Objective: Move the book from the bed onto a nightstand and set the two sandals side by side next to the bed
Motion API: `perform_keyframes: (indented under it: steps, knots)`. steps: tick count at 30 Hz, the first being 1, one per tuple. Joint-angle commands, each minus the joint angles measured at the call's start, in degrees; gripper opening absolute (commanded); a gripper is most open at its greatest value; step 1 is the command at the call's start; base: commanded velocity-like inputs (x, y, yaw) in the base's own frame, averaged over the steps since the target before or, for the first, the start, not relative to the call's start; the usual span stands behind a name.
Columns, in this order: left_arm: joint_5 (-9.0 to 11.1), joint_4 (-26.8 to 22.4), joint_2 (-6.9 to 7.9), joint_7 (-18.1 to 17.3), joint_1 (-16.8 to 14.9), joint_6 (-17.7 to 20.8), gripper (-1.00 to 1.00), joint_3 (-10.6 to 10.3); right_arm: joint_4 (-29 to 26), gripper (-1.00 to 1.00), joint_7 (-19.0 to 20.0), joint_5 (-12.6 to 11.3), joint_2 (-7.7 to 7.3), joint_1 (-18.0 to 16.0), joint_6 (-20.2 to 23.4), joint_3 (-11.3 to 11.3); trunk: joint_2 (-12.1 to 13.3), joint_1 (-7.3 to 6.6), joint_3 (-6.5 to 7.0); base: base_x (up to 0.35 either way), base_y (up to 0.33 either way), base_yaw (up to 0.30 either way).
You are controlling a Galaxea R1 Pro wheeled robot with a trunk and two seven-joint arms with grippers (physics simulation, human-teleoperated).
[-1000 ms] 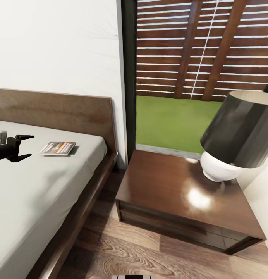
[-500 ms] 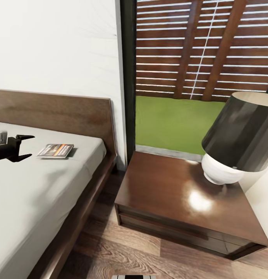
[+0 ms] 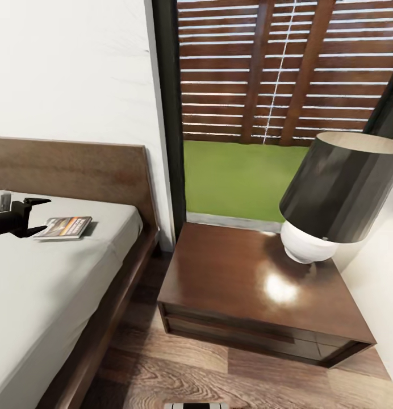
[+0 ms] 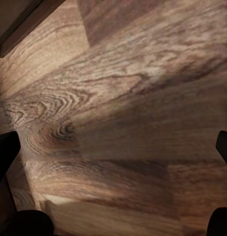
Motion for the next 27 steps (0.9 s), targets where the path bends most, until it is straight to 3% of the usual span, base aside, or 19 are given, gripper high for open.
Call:
perform_keyframes:
  steps: [1, 10, 27]
  knots:
    - [0.56, -0.02, 0.00, 0.60, -0.04, 0.20, 1.00, 0.14, 0.16, 1.00, 0.34, -0.60, 0.01, -0.08, 0.51, 0.24, -0.02, -0.01, -0.05, 0.001, 0.030, -0.170]
    - [0.56, -0.02, 0.00, 0.60, -0.07, 0.20, 1.00, 0.14, 0.16, 1.00, 0.34, -0.60, 0.01, -0.07, 0.51, 0.25, -0.02, -0.01, -0.05, 0.000, 0.034, -0.120]
    - [0.56, -0.02, 0.00, 0.60, -0.03, 0.20, 1.00, 0.14, 0.16, 1.00, 0.32, -0.52, 0.42, -0.08, -0.50, 0.30, -0.02, -0.01, -0.05, 0.050, 0.038, -0.015]
